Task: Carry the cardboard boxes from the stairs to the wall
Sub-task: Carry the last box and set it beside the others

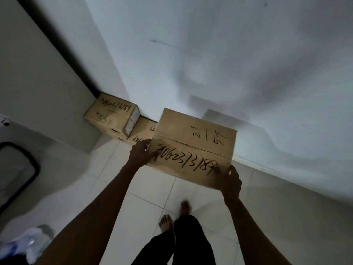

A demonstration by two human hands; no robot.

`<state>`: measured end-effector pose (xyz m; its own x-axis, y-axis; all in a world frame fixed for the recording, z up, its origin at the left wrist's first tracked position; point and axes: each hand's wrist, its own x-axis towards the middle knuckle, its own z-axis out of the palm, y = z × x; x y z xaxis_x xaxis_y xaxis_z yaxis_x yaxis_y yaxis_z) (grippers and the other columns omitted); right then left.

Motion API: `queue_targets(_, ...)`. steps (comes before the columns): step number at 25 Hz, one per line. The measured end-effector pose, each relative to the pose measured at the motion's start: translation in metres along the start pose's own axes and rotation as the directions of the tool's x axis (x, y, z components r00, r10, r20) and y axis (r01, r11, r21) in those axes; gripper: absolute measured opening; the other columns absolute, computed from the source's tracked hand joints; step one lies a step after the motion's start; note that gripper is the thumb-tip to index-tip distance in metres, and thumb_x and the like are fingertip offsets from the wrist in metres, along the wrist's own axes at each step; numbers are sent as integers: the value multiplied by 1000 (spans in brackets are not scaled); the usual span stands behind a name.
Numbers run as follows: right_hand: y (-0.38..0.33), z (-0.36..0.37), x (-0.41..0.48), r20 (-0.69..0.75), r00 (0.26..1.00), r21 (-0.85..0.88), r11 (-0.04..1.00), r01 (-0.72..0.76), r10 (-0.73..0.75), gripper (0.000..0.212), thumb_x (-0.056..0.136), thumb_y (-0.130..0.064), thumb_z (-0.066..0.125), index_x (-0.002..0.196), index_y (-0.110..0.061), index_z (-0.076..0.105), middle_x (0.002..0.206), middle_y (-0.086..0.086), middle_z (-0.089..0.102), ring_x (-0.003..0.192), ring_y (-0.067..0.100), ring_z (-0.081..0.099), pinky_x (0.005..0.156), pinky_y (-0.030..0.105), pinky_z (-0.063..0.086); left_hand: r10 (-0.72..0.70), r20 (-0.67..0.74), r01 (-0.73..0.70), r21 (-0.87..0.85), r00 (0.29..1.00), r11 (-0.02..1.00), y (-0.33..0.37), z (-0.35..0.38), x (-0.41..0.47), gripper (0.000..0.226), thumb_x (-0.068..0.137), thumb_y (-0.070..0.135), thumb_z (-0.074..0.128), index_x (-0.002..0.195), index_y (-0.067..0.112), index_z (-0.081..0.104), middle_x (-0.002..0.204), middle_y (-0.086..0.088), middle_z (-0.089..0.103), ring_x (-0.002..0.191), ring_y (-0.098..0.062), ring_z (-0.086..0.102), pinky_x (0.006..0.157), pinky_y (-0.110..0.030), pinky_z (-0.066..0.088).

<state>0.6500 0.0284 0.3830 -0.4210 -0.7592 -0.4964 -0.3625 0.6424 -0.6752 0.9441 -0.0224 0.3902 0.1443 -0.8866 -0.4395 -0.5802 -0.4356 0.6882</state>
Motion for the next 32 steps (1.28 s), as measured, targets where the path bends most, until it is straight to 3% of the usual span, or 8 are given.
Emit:
queue_targets(4, -27, 89, 38, 6, 1000, -36, 999, -9, 9, 68, 85, -53, 62, 137, -11, 48, 128, 15, 63, 110, 38, 63, 91, 48, 53, -66, -29, 66, -7, 997, 998, -52, -30, 76, 68, 65, 41, 82, 126, 17, 62, 118, -13, 68, 103, -30, 64, 86, -49, 56)
queue_targets(9, -44, 216, 98, 22, 998, -84, 995, -60, 62, 67, 84, -52, 64, 136, -13, 50, 126, 14, 65, 109, 37, 63, 91, 48, 52, -117, -71, 118, 6, 991, 993, -123, -44, 187, 55, 76, 21, 77, 125, 4, 60, 118, -18, 67, 106, -35, 64, 85, -37, 51)
queue_targets(12, -29, 287, 139, 23, 995, -109, 990, -93, 96, 75, 80, -59, 63, 138, -15, 49, 125, 14, 67, 109, 36, 64, 91, 49, 52, -93, -55, 93, -2, 994, 996, -180, -34, 249, 54, 77, 24, 76, 124, 5, 57, 115, -15, 69, 104, -32, 66, 84, -38, 55)
queue_targets(19, 20, 429, 228, -41, 990, -88, 987, -136, 133, 100, 59, -81, 55, 134, -16, 55, 119, 16, 70, 112, 39, 62, 91, 48, 50, -53, 115, 46, 67, 992, 997, -302, 11, 388, 96, 50, 44, 86, 129, 23, 36, 117, 0, 63, 111, -23, 63, 76, -45, 61)
queue_targets(24, 30, 480, 254, -109, 983, -43, 988, -151, 145, 83, 70, -65, 65, 137, -16, 52, 126, 17, 66, 115, 39, 61, 94, 51, 50, -8, 75, -13, 264, 997, 965, -332, 30, 417, 107, 66, 39, 81, 147, 15, 16, 141, -11, 44, 128, -29, 49, 86, -48, 58)
queue_targets(28, 15, 499, 274, -146, 982, -58, 990, -126, 116, 70, 82, -45, 71, 139, -11, 50, 127, 18, 65, 114, 38, 62, 94, 48, 50, 274, 28, -256, 456, 961, 852, -334, 29, 425, 80, 80, 25, 71, 147, 11, 29, 154, -17, 30, 141, -35, 34, 97, -50, 51)
queue_targets(32, 3, 505, 277, -90, 989, -136, 983, -125, 113, 69, 84, -41, 69, 141, -10, 45, 133, 17, 62, 117, 40, 60, 98, 50, 48, 215, 109, -241, 448, 971, 861, -329, 25, 427, 71, 86, 23, 65, 147, 14, 29, 156, -11, 26, 142, -30, 35, 94, -47, 55)
